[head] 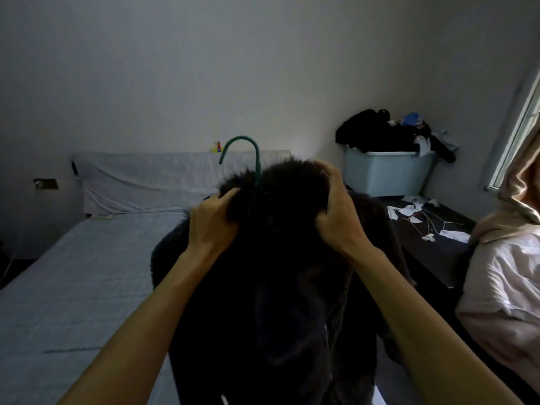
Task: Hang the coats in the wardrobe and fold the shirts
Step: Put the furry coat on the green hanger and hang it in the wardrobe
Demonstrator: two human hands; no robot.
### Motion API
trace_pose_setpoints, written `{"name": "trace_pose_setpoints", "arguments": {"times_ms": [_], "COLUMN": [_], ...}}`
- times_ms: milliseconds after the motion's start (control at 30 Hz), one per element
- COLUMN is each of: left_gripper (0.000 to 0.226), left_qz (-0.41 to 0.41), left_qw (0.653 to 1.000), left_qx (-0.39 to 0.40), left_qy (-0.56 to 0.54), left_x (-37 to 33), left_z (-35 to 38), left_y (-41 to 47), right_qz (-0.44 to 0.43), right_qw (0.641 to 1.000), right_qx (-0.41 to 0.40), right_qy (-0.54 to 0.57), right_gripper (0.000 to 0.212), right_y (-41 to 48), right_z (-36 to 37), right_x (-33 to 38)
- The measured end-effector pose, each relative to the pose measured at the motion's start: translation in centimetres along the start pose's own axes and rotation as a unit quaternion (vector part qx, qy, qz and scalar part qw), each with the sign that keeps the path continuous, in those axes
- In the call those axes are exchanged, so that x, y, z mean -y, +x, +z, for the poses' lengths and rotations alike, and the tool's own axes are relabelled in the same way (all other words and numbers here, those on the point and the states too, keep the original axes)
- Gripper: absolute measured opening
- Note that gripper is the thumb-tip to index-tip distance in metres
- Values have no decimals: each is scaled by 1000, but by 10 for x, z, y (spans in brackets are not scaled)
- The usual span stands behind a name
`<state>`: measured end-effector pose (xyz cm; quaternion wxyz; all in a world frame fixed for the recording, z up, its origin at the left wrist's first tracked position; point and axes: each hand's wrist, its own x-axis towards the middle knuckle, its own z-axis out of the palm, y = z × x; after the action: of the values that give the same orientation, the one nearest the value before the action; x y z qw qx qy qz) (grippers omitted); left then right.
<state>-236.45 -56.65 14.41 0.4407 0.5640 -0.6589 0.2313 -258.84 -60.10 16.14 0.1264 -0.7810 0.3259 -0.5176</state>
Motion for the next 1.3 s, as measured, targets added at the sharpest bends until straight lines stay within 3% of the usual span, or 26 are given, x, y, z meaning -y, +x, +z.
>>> {"name": "trace_pose_setpoints", "arguments": {"times_ms": [67, 133, 200, 300, 500, 600, 667, 800, 867, 933, 1000, 1067, 1100, 1200, 1300], "left_gripper": [40, 44, 45, 47, 62, 45, 45, 36, 28, 27, 46, 66, 66, 47, 52], "left_qz": [8, -2, 0, -16, -29, 39, 44, -106, -130, -104, -86, -79, -86, -82, -40], "left_qw": [1000, 1000, 999, 999, 992, 997, 997, 965, 956, 977, 995, 990, 983, 979, 987], "left_qx": [-6, -21, -32, -50, -124, -67, -45, -223, -250, -177, -26, 98, 133, 155, 144], "left_qy": [3, -1, 7, 2, 10, -4, -41, -87, -78, -54, -40, -70, -93, -101, -66], "left_x": [0, 1, -1, -14, -5, -15, -18, 3, 19, 32, 38, 27, 15, -15, -37], "left_z": [-2, -5, -6, -2, 10, 21, 19, -16, -37, -48, -51, -46, -42, -28, -18], "left_y": [1, 2, 3, 10, -10, -51, -65, -40, -15, 11, 30, 38, 38, 36, 29], "right_qz": [-37, -30, 5, 31, 119, 115, 100, 65, 37, -7, -59, -87, -90, -44, 60], "right_qw": [994, 988, 958, 916, 918, 915, 915, 925, 927, 930, 932, 931, 931, 935, 936], "right_qx": [-28, 5, 95, 106, -27, -52, -59, -109, -132, -155, -172, -181, -182, -175, -135], "right_qy": [-95, -152, -270, -387, -378, -382, -387, -357, -348, -334, -312, -304, -303, -306, -319], "right_gripper": [72, 54, 24, 22, 21, 23, 22, 28, 26, 27, 29, 25, 25, 30, 32], "right_y": [8, 15, 11, 1, 8, 11, 10, 5, 3, 1, 0, -1, -2, -11, -21], "right_z": [-7, -22, -31, -29, -41, -43, -38, -38, -45, -53, -58, -59, -60, -68, -75], "right_x": [-12, -23, -32, -41, -35, -33, -32, -40, -44, -44, -41, -37, -35, -40, -44]}}
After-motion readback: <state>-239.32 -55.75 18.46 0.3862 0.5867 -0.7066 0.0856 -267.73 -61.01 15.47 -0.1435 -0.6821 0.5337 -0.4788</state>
